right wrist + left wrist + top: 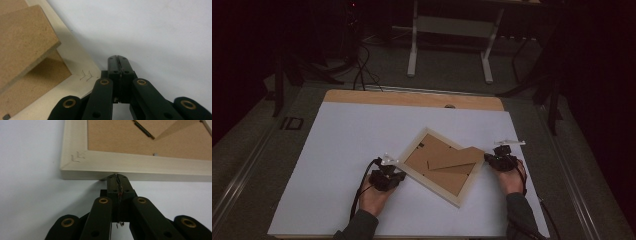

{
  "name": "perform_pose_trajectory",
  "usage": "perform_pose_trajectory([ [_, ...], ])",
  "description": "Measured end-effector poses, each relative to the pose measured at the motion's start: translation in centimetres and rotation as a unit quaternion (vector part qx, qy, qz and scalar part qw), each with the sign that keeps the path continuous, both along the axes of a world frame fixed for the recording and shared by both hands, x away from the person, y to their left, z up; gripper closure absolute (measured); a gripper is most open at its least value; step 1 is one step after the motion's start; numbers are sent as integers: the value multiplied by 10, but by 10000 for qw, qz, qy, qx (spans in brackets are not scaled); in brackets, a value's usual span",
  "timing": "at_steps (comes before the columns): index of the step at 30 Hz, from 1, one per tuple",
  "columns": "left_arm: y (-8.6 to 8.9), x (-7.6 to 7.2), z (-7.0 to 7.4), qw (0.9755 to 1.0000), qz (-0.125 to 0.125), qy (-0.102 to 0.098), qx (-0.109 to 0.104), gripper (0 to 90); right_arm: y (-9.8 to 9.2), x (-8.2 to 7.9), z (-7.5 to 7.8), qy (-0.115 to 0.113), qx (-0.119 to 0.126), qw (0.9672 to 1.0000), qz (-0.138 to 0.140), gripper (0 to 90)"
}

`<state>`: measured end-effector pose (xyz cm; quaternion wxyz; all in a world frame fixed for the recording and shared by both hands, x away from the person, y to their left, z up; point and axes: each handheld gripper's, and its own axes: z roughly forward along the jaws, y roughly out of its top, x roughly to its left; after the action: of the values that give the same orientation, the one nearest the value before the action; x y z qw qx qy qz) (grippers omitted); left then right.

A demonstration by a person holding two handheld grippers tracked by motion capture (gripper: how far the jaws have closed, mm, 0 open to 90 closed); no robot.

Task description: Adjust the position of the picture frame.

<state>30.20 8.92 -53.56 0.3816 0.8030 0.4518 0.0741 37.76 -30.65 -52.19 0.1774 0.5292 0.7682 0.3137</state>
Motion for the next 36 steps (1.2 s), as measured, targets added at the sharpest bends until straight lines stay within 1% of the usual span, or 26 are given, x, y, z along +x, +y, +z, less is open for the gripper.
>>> perform_pose_trajectory([
  [3,-5,4,2,9999,-42,-20,149,900,1,-2,0,-4,-10,10000,52,900],
  [5,-6,6,2,9999,-18,-22,151,900,2,-3,0,8,14,10000,79,900],
  [6,-6,8,2,9999,-13,-11,119,900,2,-4,0,6,24,9999,97,900],
  [12,-8,16,3,9997,24,-35,243,900,4,-6,0,20,2,9998,190,900],
  [14,-8,18,4,9998,40,-15,193,900,6,-7,0,24,-28,9997,247,900],
  [16,-9,19,4,9997,27,-11,233,900,7,-7,0,61,-15,9995,305,900],
  [21,-10,22,3,9998,54,-8,207,900,12,-6,-1,94,-10,9991,407,900],
  [24,-10,24,4,9997,73,-3,223,900,14,-6,-1,100,-25,9989,452,900],
  [26,-10,25,3,9997,84,-1,218,900,17,-6,-1,115,-40,9984,544,900],
  [28,-10,26,4,9997,97,-1,243,900,18,-6,-1,140,-9,9982,583,900],
  [34,-9,31,4,9995,117,-11,293,900,23,-8,-1,151,22,9977,668,900],
  [36,-9,32,4,9996,116,-14,275,900,24,-9,-2,139,33,9974,703,900],
])
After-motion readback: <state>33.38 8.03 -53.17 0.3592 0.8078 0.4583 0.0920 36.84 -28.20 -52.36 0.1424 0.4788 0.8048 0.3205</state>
